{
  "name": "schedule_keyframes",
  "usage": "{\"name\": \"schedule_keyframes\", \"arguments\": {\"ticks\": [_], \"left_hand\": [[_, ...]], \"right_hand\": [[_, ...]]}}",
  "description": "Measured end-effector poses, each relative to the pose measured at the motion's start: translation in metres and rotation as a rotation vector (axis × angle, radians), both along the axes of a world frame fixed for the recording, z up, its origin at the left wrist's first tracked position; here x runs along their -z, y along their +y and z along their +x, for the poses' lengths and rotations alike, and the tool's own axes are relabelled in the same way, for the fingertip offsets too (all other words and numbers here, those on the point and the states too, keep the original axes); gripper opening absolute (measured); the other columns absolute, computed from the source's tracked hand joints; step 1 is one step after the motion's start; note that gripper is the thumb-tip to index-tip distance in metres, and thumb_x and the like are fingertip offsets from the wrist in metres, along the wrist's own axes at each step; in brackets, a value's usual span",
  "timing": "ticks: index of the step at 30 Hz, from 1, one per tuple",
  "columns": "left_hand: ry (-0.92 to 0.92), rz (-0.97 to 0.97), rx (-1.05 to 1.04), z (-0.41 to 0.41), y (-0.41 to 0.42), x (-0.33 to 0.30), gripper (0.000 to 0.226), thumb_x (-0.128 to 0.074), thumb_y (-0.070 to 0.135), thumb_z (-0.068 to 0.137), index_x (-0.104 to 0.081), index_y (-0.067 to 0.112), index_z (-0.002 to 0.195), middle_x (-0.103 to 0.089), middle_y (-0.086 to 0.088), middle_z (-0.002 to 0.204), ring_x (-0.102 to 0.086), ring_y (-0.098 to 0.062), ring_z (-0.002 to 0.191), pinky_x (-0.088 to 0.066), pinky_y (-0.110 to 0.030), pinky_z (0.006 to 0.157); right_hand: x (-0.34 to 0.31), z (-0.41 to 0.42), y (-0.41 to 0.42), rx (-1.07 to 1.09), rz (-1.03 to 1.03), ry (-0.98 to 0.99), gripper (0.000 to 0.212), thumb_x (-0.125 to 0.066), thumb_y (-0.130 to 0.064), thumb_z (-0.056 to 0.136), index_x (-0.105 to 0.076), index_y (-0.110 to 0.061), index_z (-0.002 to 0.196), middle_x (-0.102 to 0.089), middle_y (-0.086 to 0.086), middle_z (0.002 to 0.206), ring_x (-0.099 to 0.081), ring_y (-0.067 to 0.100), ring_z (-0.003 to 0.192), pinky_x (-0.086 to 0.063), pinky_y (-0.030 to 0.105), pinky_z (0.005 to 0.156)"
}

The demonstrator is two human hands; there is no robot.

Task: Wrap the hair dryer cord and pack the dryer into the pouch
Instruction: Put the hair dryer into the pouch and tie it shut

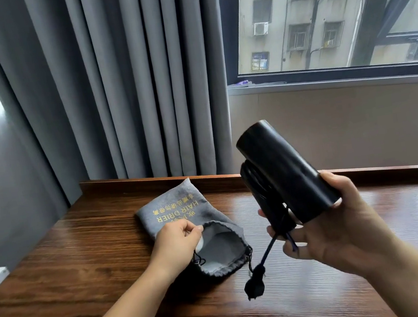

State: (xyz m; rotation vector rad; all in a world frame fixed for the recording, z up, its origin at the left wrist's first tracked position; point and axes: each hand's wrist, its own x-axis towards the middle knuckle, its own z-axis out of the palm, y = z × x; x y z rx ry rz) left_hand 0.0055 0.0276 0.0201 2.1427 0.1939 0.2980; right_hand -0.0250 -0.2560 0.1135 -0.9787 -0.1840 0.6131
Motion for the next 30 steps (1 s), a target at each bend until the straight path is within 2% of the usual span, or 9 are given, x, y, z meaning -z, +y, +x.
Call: {"name": "schedule_keyframes", "arguments": {"ticks": [9,13,15,17,19,21,24,27,30], "left_hand": [[0.064,0.018,0.124,-0.016,-0.012,-0.003,0.025,-0.067,0.032,0.088,-0.067,0.015,0.070,-0.047,0.011,0.038,-0.038,-0.002,0.037,-0.034,-0.024,0.051],[0.082,-0.067,0.119,-0.017,-0.017,-0.009,0.024,-0.067,0.027,0.090,-0.067,0.014,0.070,-0.051,0.012,0.040,-0.042,0.001,0.037,-0.035,-0.023,0.051],[0.073,-0.156,0.082,-0.014,-0.017,-0.013,0.025,-0.066,0.025,0.090,-0.067,0.009,0.071,-0.054,0.011,0.046,-0.044,0.001,0.042,-0.037,-0.024,0.053],[0.073,-0.251,0.047,-0.010,-0.016,-0.016,0.026,-0.067,0.026,0.090,-0.067,0.008,0.071,-0.055,0.008,0.052,-0.047,-0.006,0.050,-0.038,-0.025,0.056],[0.074,-0.291,0.017,-0.005,-0.014,-0.020,0.027,-0.067,0.026,0.090,-0.067,0.012,0.068,-0.052,0.009,0.050,-0.045,-0.009,0.051,-0.037,-0.026,0.055],[0.070,-0.327,0.006,-0.002,-0.011,-0.022,0.024,-0.066,0.023,0.091,-0.068,0.012,0.070,-0.059,0.003,0.055,-0.051,-0.013,0.055,-0.040,-0.027,0.057],[0.029,-0.377,0.037,-0.001,-0.008,-0.023,0.017,-0.063,0.018,0.093,-0.072,0.009,0.082,-0.071,-0.006,0.069,-0.061,-0.014,0.063,-0.048,-0.026,0.060],[-0.046,-0.369,0.101,-0.002,-0.006,-0.019,0.016,-0.062,0.017,0.095,-0.071,0.012,0.082,-0.069,0.002,0.066,-0.060,-0.004,0.062,-0.047,-0.015,0.060],[-0.106,-0.339,0.136,-0.004,-0.003,-0.016,0.015,-0.064,0.015,0.093,-0.072,0.015,0.080,-0.072,0.001,0.070,-0.064,-0.004,0.068,-0.050,-0.016,0.067]], "right_hand": [[0.005,0.015,0.034,0.092,0.040,-0.128,0.082,-0.060,-0.063,0.072,-0.054,-0.012,0.137,-0.052,0.018,0.126,-0.050,0.036,0.107,-0.040,0.041,0.079],[0.026,0.013,0.042,0.151,0.003,-0.193,0.083,-0.068,-0.064,0.067,-0.057,-0.015,0.132,-0.057,0.016,0.119,-0.049,0.033,0.106,-0.040,0.040,0.078],[0.041,0.007,0.043,0.163,-0.078,-0.240,0.083,-0.075,-0.065,0.059,-0.061,-0.022,0.128,-0.063,0.012,0.122,-0.053,0.029,0.107,-0.041,0.040,0.082],[0.052,0.000,0.040,0.162,-0.186,-0.305,0.076,-0.078,-0.063,0.055,-0.065,-0.032,0.123,-0.067,0.006,0.125,-0.060,0.022,0.109,-0.045,0.037,0.084],[0.056,-0.005,0.036,0.118,-0.314,-0.413,0.066,-0.071,-0.052,0.066,-0.059,-0.037,0.129,-0.066,0.002,0.128,-0.063,0.022,0.115,-0.048,0.036,0.088],[0.057,-0.006,0.030,0.070,-0.415,-0.483,0.067,-0.065,-0.045,0.072,-0.052,-0.034,0.138,-0.063,0.001,0.133,-0.059,0.024,0.122,-0.046,0.036,0.094],[0.058,-0.006,0.022,-0.027,-0.520,-0.495,0.069,-0.066,-0.044,0.074,-0.049,-0.034,0.140,-0.060,-0.004,0.137,-0.057,0.016,0.125,-0.044,0.028,0.097],[0.061,-0.002,0.018,-0.083,-0.646,-0.472,0.066,-0.068,-0.046,0.070,-0.054,-0.040,0.134,-0.063,-0.011,0.132,-0.060,0.010,0.120,-0.046,0.020,0.090],[0.067,0.004,0.015,-0.070,-0.720,-0.396,0.067,-0.071,-0.049,0.066,-0.056,-0.042,0.131,-0.066,-0.014,0.128,-0.062,0.008,0.116,-0.047,0.028,0.098]]}}
